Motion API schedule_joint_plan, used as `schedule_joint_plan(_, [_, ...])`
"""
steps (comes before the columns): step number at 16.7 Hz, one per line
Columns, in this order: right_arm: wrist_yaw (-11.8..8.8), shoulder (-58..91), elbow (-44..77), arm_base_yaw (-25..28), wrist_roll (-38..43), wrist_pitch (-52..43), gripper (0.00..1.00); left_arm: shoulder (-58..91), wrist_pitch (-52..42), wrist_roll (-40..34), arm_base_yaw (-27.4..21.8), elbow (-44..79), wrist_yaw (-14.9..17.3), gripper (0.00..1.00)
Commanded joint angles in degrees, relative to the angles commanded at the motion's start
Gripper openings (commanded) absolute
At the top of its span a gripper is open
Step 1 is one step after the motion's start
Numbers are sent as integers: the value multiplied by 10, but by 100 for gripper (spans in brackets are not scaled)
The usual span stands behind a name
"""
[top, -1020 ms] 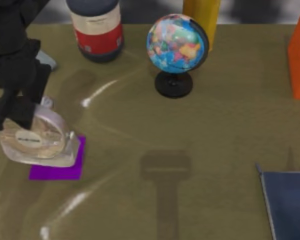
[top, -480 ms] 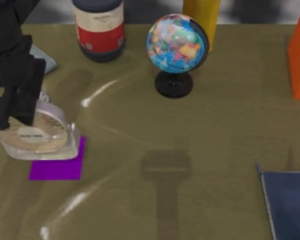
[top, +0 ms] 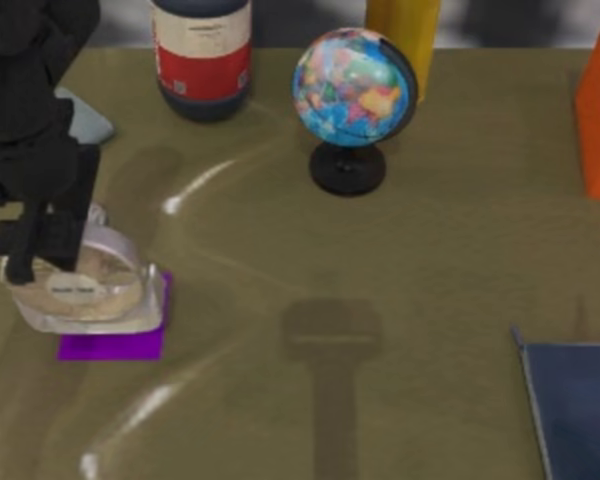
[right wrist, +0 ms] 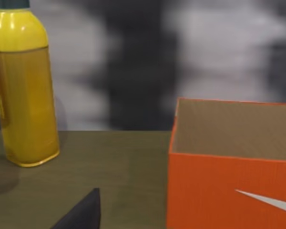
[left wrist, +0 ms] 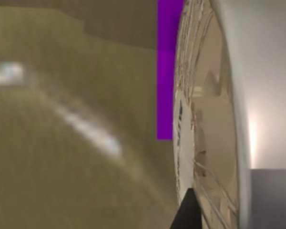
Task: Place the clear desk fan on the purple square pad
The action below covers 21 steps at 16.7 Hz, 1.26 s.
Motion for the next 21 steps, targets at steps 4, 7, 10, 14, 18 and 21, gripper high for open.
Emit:
schedule_joint_plan(4, [0, 0, 0, 0, 0, 0, 100, 0, 0, 0, 0, 0, 0, 15])
schedule_joint_plan(7, [0, 0, 0, 0, 0, 0, 100, 0, 0, 0, 0, 0, 0, 38])
schedule_joint_plan(10, [0, 0, 0, 0, 0, 0, 100, 0, 0, 0, 0, 0, 0, 60])
schedule_joint_plan(14, [0, 0, 0, 0, 0, 0, 100, 0, 0, 0, 0, 0, 0, 90])
schedule_joint_plan(18, [0, 0, 0, 0, 0, 0, 100, 0, 0, 0, 0, 0, 0, 100])
schedule_joint_plan(21, [0, 0, 0, 0, 0, 0, 100, 0, 0, 0, 0, 0, 0, 100])
